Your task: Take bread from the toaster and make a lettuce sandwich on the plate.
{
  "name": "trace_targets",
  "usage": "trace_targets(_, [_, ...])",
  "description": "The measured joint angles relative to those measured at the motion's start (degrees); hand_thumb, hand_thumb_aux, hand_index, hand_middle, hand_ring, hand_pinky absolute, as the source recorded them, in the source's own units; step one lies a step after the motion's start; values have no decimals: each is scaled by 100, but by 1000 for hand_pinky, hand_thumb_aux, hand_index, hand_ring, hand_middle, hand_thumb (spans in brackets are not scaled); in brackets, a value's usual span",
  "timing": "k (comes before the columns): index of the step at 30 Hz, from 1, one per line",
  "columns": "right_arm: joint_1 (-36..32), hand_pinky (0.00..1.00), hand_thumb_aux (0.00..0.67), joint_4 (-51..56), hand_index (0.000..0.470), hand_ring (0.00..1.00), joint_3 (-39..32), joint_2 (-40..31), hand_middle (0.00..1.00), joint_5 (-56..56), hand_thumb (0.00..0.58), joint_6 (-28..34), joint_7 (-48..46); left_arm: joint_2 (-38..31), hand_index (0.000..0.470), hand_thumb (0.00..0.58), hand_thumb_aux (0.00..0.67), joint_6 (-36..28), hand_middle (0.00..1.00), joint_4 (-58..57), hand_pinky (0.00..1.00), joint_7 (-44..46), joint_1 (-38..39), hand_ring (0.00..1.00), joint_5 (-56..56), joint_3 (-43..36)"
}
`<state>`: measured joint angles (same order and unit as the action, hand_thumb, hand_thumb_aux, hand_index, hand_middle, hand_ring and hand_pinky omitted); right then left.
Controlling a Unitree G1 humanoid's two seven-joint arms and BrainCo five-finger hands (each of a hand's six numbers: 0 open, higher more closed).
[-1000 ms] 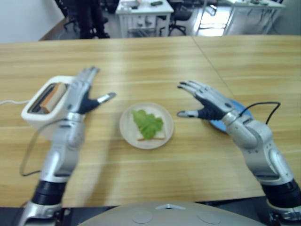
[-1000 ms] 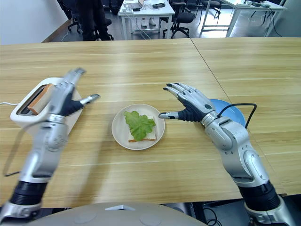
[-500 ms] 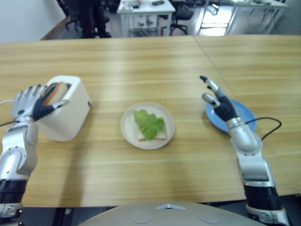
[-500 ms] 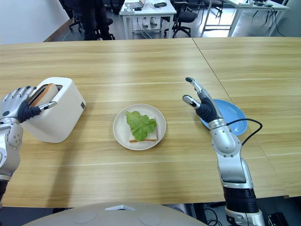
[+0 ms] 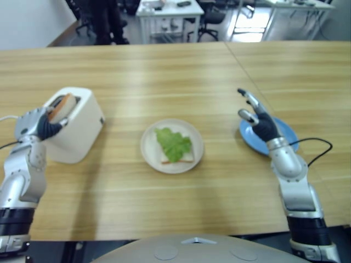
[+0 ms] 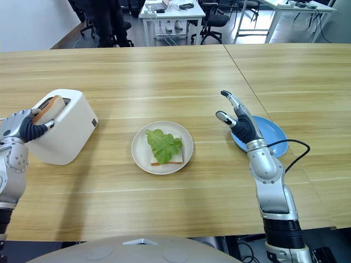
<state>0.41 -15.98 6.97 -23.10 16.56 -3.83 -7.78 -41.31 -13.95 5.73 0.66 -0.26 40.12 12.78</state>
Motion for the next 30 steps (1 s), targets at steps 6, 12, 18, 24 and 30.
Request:
trace_targets(6, [26,0,0,54,0,0,0,-36,0,141,0,-32,111,134,460,580,670,319,1000,435,1000,-309,-31,1000,-210,173])
trace_targets(12, [66,0,0,54,0,0,0,-37,0,192,0,-37,173,205,460,580,670,465,1000,441,1000,-314,-34,1000,-594,372])
trace_targets(18, [68,0,0,54,0,0,6,-36,0,210,0,-43,193,503,460,580,670,851,1000,1128,1000,-362,-247,1000,-1484,1011])
trace_targets(24, [125,0,0,91,0,0,-21,27,0,210,0,-57,229,1324,460,580,670,1004,1000,2046,1000,-105,-763,1000,-2626,827])
trace_targets(30, [135,0,0,165,0,0,-34,46,0,206,0,-63,253,2424,460,580,670,727,1000,2137,1000,365,-843,1000,-3451,-288])
